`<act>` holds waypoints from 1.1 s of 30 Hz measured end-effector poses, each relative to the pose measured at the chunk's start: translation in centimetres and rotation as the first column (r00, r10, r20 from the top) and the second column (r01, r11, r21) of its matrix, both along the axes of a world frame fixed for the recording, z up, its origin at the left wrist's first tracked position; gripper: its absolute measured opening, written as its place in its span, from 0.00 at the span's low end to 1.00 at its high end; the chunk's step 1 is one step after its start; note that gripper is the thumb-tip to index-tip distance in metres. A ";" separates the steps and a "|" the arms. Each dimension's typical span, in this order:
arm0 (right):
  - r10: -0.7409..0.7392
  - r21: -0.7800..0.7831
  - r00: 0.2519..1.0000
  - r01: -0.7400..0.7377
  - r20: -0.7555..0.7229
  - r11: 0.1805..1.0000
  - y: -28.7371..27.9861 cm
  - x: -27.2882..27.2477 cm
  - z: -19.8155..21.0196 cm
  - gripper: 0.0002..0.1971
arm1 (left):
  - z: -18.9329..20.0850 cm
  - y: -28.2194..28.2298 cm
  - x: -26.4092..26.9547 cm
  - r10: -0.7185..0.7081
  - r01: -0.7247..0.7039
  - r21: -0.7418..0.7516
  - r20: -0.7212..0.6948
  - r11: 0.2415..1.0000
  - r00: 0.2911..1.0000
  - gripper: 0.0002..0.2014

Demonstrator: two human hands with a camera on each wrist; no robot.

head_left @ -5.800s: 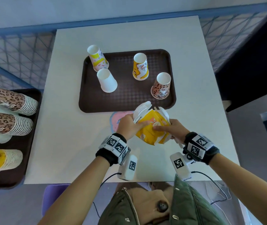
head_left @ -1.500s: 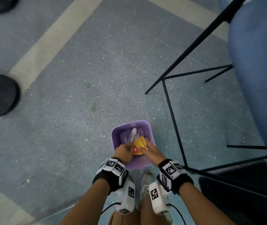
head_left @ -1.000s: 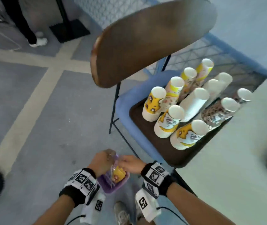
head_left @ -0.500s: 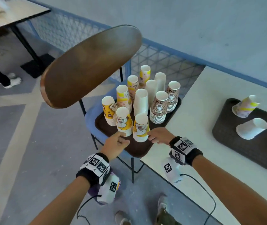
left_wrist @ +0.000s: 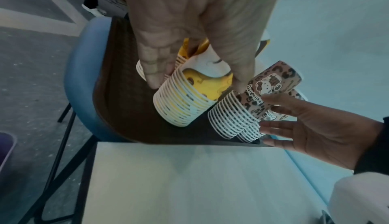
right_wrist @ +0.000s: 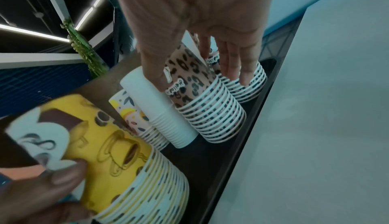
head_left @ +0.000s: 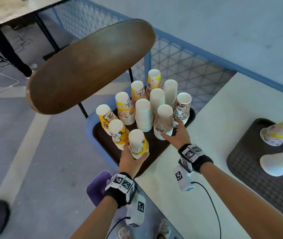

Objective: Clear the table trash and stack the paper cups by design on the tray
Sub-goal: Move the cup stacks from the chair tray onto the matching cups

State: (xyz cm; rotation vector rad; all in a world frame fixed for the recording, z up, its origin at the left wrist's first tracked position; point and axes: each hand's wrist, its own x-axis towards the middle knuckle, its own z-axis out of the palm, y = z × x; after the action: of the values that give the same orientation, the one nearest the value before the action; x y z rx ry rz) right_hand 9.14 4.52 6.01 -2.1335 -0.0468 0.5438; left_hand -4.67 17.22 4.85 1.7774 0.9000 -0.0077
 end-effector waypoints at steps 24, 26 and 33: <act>0.009 0.160 1.000 -0.010 0.006 0.987 2.2 2.0 -4.9 0.43 | -4.8 -3.1 3.7 0.340 -0.340 0.027 0.023 0.940 0.940 0.43; -0.009 0.185 1.000 0.006 0.016 0.983 2.1 1.6 -4.9 0.42 | -4.6 -3.2 3.5 0.303 -0.304 0.041 0.028 0.952 0.952 0.42; -0.073 0.310 0.997 0.060 0.031 0.949 0.6 0.0 -2.4 0.41 | -3.0 -2.9 3.2 0.194 -0.201 0.046 0.119 0.979 0.974 0.41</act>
State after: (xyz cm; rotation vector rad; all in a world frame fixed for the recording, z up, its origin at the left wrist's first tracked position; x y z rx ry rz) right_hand 9.17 5.11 3.59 -1.8331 -0.0778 0.4211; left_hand -1.50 14.32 1.86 1.7158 0.9986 0.2478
